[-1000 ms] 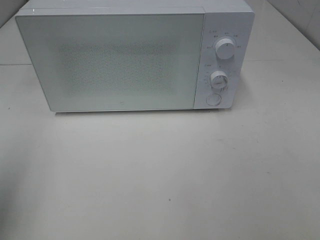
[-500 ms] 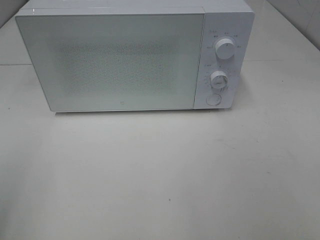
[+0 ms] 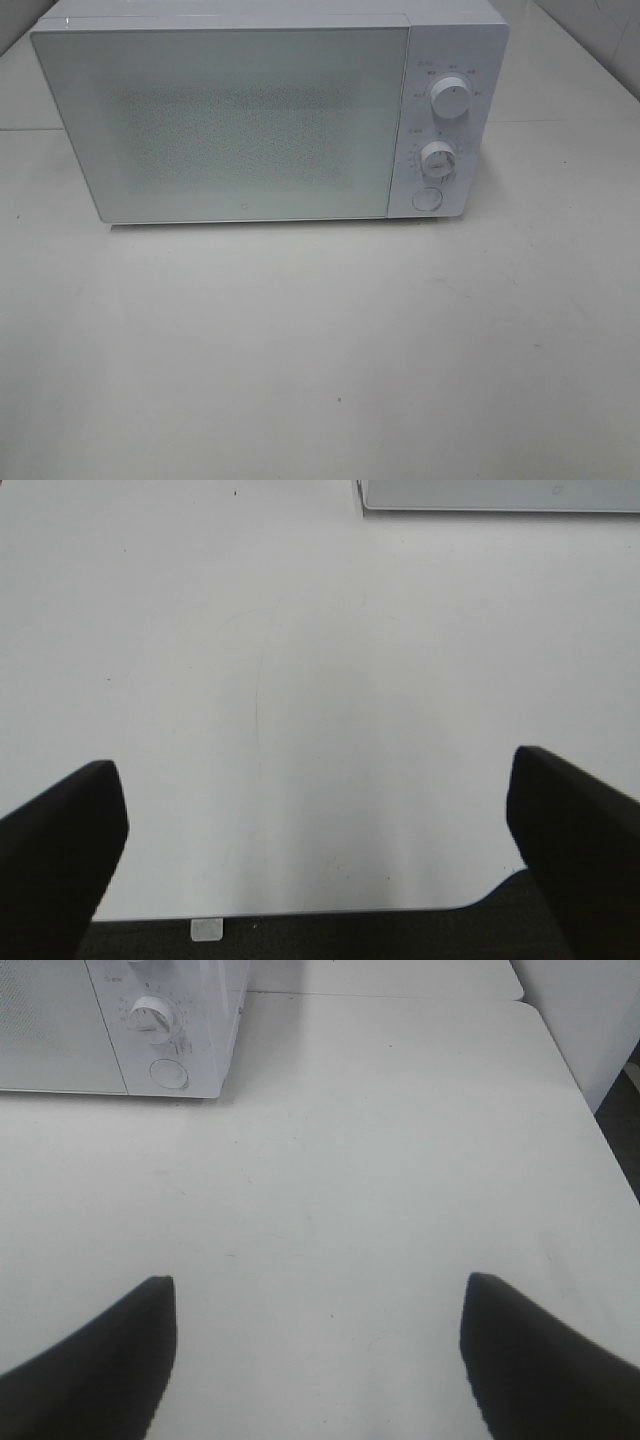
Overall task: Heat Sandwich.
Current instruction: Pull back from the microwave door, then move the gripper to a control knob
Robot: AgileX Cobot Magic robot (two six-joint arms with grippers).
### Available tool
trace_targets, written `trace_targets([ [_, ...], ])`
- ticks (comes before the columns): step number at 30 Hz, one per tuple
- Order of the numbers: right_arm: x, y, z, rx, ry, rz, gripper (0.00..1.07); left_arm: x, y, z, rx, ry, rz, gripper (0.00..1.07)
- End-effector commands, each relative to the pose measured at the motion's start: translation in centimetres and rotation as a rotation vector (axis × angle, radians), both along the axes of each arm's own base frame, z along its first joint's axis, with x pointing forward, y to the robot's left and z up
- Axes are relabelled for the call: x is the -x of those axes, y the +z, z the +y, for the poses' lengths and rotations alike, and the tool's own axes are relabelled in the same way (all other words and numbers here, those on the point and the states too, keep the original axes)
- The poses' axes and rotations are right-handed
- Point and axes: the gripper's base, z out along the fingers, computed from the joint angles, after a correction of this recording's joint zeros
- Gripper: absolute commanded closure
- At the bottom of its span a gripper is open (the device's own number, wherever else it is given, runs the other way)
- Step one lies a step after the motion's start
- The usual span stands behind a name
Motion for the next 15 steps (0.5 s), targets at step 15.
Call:
trace_targets([
  [15, 0.4, 0.0, 0.0, -0.005, -0.003, -0.035, 0.32, 3.3, 0.0, 0.0, 0.014, -0.013, -0.209, 0.09],
])
